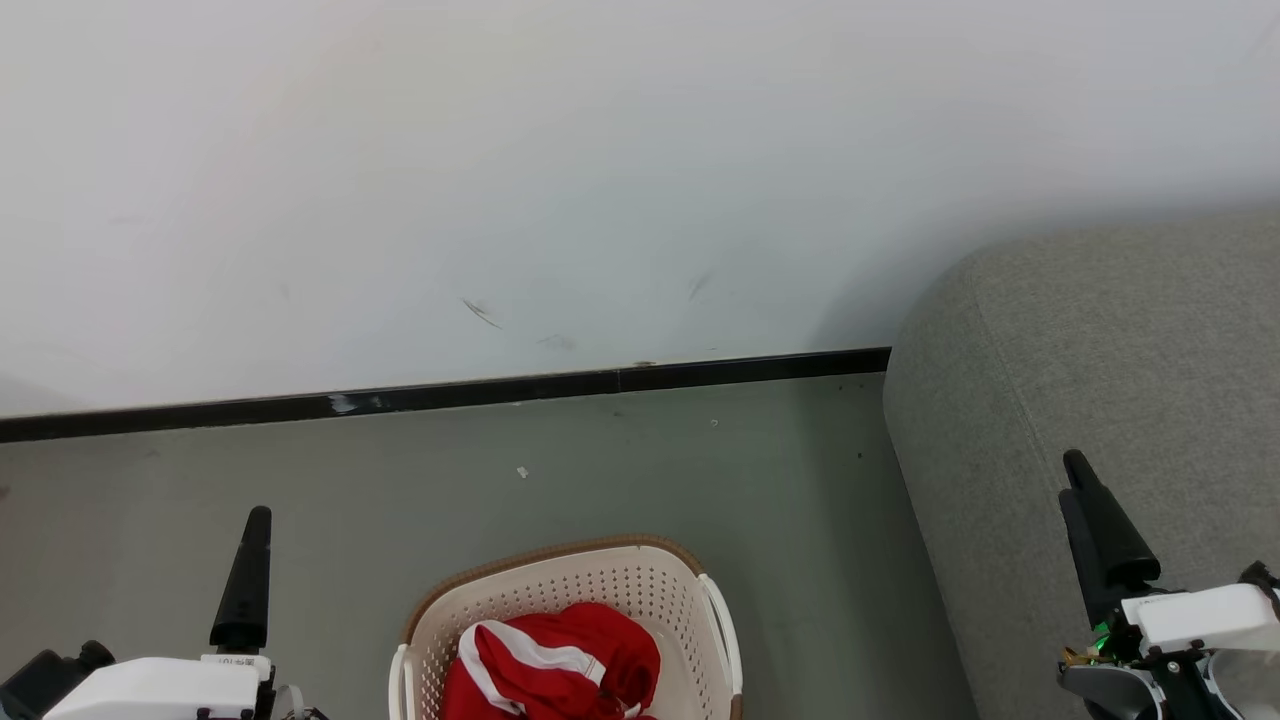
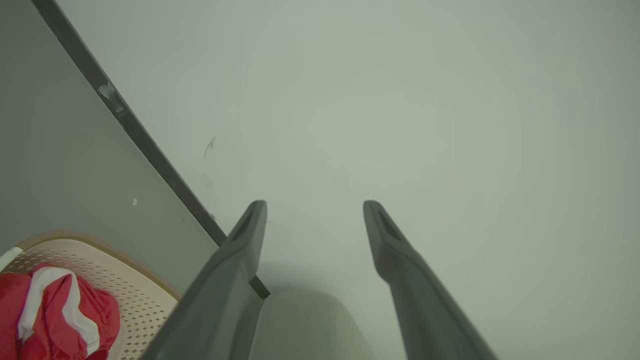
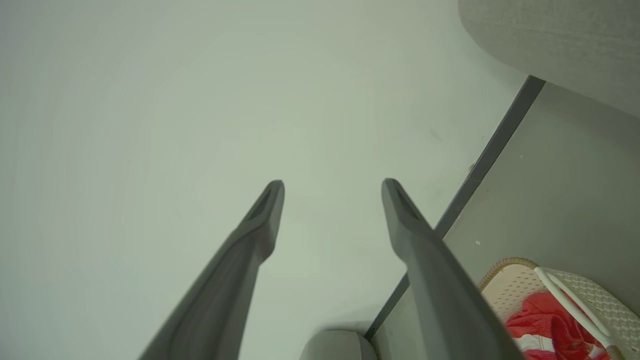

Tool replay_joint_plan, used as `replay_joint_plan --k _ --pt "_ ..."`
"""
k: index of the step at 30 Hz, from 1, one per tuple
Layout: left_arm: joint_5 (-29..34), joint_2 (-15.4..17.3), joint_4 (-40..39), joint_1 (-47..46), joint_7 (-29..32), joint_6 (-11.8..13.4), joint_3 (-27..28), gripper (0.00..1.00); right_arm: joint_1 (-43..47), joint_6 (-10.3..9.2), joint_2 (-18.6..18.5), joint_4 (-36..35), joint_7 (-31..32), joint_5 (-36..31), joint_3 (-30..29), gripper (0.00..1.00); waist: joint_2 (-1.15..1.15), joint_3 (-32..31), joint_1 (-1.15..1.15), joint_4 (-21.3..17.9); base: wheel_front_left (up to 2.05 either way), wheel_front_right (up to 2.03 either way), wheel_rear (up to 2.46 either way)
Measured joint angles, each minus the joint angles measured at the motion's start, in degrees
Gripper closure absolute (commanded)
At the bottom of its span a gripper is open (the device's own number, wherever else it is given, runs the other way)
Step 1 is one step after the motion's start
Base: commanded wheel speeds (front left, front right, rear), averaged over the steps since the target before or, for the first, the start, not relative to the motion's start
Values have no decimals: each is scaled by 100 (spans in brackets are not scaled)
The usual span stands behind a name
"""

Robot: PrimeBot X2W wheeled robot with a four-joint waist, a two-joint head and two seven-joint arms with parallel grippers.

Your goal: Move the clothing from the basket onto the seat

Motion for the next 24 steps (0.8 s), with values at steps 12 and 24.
replay_joint_plan --k 12,24 --pt "1187 327 -103 -1 -315 -53 -413 0 -97 1 -441 -146 -200 -1562 386 0 0 25 -20 -15 0 0 0" --pt "2547 621 -103 -106 -559 -41 -734 0 -97 3 -572 27 -397 -3310 407 0 0 59 -43 -30 0 0 0"
